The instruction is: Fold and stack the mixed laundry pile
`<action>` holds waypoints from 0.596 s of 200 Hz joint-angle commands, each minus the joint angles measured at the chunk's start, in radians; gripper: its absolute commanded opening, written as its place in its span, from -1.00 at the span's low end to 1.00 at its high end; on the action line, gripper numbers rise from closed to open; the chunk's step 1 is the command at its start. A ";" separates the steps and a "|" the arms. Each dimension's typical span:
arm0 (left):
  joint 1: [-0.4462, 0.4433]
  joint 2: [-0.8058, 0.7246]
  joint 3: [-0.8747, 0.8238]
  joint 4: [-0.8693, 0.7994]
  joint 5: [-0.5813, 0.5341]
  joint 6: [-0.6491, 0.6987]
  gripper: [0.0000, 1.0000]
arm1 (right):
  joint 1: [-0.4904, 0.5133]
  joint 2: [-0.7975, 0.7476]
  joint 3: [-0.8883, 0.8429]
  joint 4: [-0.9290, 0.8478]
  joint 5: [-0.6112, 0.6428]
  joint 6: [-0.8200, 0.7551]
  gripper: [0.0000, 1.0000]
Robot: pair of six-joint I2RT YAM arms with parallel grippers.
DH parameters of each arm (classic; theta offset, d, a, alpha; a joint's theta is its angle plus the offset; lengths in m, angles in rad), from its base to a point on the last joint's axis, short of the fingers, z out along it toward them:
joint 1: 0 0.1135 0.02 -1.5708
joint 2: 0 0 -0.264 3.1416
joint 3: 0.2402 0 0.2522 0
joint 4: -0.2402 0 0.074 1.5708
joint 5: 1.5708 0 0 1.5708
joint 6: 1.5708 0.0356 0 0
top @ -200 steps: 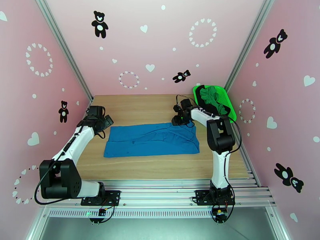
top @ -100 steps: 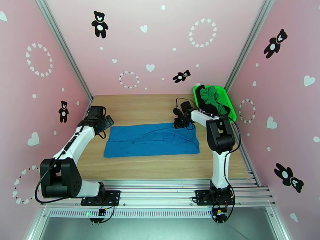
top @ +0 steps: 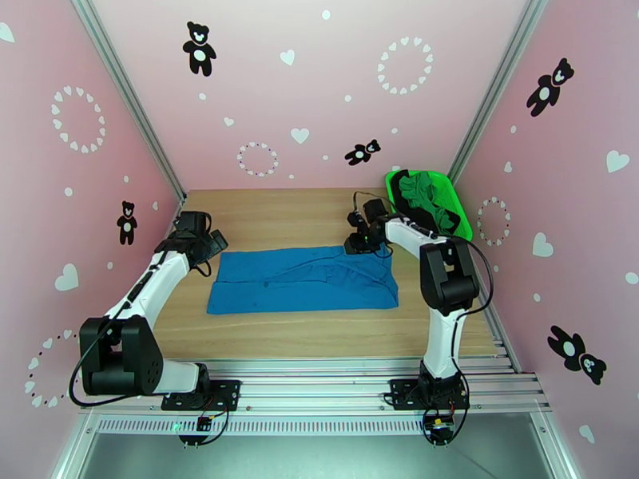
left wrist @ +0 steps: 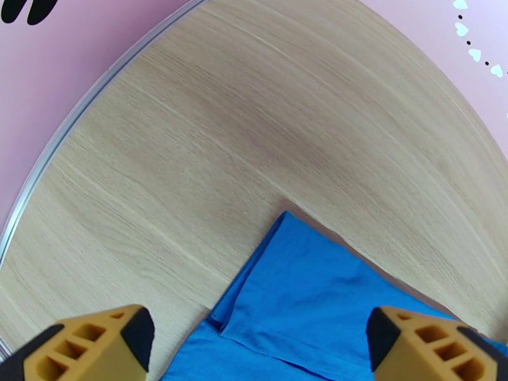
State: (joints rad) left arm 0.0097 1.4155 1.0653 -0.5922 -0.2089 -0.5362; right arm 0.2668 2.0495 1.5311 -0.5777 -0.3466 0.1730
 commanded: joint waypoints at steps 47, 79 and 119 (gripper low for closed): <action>-0.007 -0.016 0.027 -0.028 0.009 -0.001 0.88 | -0.005 0.136 0.102 -0.079 0.005 -0.050 -0.12; -0.007 -0.012 0.025 -0.028 0.011 -0.004 0.88 | -0.005 0.145 0.082 -0.063 -0.017 -0.047 -0.31; -0.007 -0.015 0.019 -0.028 0.012 -0.007 0.88 | -0.006 0.134 0.069 -0.063 -0.037 -0.043 -0.81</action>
State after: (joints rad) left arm 0.0097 1.4155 1.0664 -0.5953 -0.2089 -0.5362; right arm 0.2607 2.1792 1.6100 -0.6178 -0.3592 0.1246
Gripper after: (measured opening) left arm 0.939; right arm 0.150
